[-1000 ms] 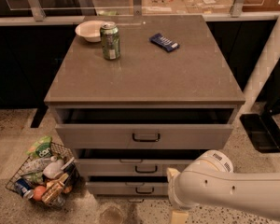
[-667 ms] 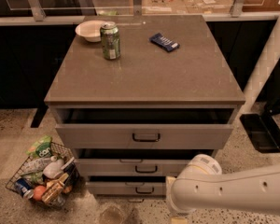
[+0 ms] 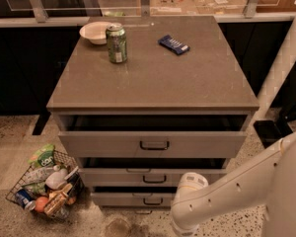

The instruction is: Open bottom drawer

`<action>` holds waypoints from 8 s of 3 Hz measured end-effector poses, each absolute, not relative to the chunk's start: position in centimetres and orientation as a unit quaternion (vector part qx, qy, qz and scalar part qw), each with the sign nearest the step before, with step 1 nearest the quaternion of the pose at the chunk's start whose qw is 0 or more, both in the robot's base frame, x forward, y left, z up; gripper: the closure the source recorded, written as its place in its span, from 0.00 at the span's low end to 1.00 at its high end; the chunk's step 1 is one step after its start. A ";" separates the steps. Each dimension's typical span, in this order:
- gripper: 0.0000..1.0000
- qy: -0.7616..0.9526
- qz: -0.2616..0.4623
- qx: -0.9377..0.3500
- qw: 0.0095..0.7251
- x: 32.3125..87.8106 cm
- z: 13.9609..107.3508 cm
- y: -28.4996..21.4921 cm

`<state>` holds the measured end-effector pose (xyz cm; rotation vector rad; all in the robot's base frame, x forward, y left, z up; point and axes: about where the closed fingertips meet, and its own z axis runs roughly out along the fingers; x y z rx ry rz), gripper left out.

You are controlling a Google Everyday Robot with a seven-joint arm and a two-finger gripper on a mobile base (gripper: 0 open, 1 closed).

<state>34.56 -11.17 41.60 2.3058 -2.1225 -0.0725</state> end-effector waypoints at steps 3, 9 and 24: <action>0.00 -0.646 -0.042 0.762 -0.016 37.1 34.8 -8.0; 0.00 -0.636 -0.075 0.762 -0.097 43.4 26.4 -3.6; 0.00 -0.670 -0.055 0.740 0.009 43.4 17.4 -1.9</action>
Offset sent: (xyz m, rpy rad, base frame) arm 0.0278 0.0374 -0.0881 0.0856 0.0082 0.0943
